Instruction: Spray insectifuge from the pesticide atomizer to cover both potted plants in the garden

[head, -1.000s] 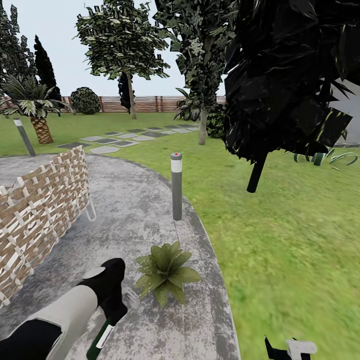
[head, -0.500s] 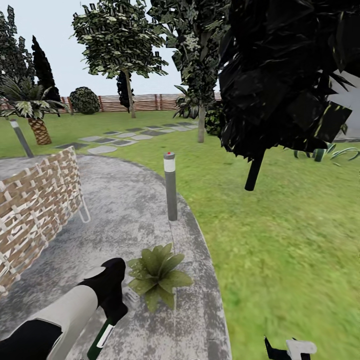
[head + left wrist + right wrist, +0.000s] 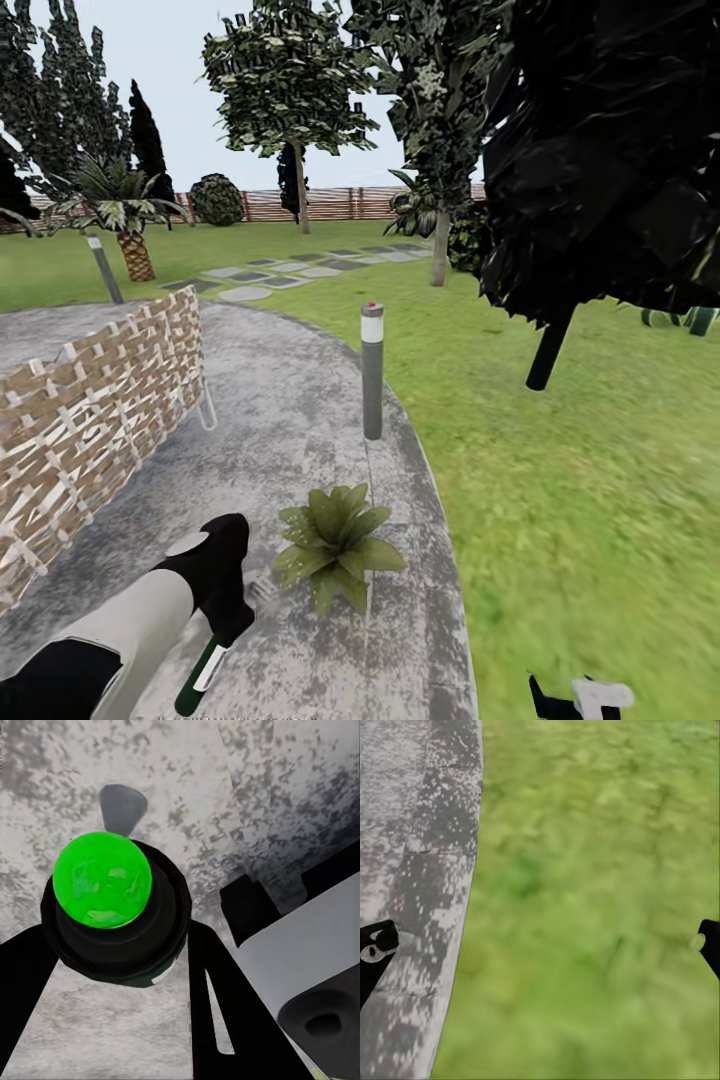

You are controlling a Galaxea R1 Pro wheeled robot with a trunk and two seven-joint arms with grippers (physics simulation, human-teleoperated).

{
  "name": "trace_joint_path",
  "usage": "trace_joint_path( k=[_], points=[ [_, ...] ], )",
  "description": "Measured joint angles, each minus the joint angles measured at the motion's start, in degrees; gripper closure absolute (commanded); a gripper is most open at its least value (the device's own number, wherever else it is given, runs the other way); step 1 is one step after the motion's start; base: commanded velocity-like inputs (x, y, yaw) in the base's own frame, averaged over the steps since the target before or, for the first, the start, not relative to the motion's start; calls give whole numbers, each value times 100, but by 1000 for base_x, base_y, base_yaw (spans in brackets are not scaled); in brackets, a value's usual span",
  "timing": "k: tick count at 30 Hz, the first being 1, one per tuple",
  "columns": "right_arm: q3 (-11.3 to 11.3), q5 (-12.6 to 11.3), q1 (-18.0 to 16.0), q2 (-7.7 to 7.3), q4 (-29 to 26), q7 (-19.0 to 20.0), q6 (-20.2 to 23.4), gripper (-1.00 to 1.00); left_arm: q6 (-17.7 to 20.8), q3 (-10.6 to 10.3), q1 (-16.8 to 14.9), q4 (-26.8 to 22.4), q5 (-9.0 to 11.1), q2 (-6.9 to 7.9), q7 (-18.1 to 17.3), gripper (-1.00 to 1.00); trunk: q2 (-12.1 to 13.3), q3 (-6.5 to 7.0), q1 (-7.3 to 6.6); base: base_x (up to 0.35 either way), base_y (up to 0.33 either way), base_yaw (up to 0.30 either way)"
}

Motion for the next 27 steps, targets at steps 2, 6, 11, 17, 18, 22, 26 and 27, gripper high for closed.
trace_joint_path(
  k=[2,6,11,17,18,22,26,27],
  points=[
    [0,0,0,-1,0,0,0,-100,1,-1,-2,-15,3,6,0,100,0,0,0,0,0,214],
    [0,-4,0,1,0,-1,0,-100,9,-6,-78,-68,3,-70,-8,100,0,0,0,0,0,45],
    [0,-8,0,-1,-3,0,0,-100,32,-6,-110,-287,18,-149,-17,100,0,0,-3,195,0,3],
    [1,-8,0,1,-2,0,0,-100,31,-64,-83,-262,9,-162,-18,100,0,0,-1,184,0,0],
    [1,-8,0,1,-3,0,0,-100,31,-66,-68,-249,10,-162,-18,100,0,0,-1,20,0,0],
    [0,-7,0,-2,0,0,0,-100,19,-46,-13,-216,10,-162,-12,100,0,0,0,5,0,0],
    [1,-6,0,1,0,-1,0,-100,3,-52,150,-144,-6,-68,3,100,0,0,0,0,0,0],
    [1,-4,0,1,0,-1,0,-100,-3,-55,197,-136,-15,-18,10,100,0,0,0,0,0,0]
  ],
)
